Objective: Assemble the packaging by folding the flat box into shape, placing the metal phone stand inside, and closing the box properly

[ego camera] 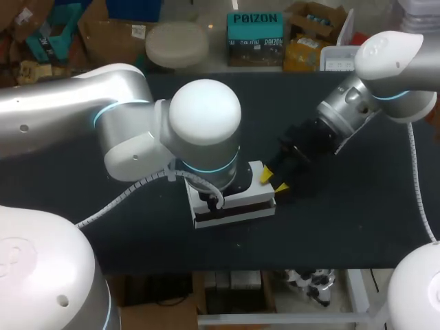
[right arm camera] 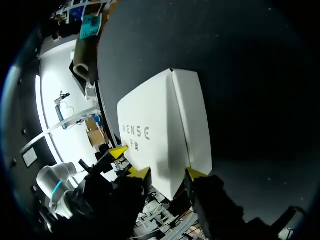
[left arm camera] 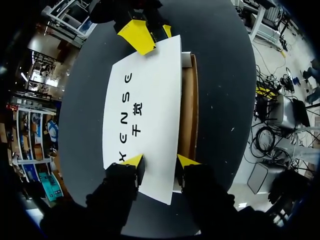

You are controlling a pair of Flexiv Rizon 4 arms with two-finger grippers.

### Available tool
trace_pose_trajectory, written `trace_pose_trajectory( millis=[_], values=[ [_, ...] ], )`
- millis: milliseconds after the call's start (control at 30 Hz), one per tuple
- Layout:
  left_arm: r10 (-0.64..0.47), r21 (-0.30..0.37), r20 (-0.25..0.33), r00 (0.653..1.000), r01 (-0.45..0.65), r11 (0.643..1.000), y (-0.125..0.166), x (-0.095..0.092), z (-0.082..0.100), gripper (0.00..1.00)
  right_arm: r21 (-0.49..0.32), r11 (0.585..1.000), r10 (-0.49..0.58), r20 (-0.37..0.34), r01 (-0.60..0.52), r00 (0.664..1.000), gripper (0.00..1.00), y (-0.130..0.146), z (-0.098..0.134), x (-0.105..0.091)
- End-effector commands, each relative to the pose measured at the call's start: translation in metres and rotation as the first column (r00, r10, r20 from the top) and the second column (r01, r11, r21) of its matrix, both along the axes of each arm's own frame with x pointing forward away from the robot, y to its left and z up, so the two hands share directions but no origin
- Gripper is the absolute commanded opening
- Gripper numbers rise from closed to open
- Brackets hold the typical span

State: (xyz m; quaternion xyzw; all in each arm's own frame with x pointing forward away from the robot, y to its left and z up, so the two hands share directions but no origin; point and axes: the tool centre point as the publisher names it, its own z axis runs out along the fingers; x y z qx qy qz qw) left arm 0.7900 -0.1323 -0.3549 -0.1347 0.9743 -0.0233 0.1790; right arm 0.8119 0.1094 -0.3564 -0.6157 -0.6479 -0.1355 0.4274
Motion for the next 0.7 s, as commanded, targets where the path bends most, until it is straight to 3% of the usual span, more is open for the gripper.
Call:
trace_pose_trajectory(
  millis=[33, 700],
  values=[
    [0.002, 0.008, 0.003, 1.0, -0.002, 1.0, -0.0026, -0.0024, -0.0028, 0.4, -0.003, 1.0, 0.003, -0.004, -0.003, 1.0, 0.45, 0.0, 0.0, 0.0015],
    [-0.012, 0.015, -0.012, 1.0, 0.012, 1.0, -0.0049, -0.0087, -0.0093, 0.41, -0.001, 1.0, 0.0, -0.003, 0.0, 1.0, 0.44, -0.0028, 0.0003, 0.0006]
  ],
)
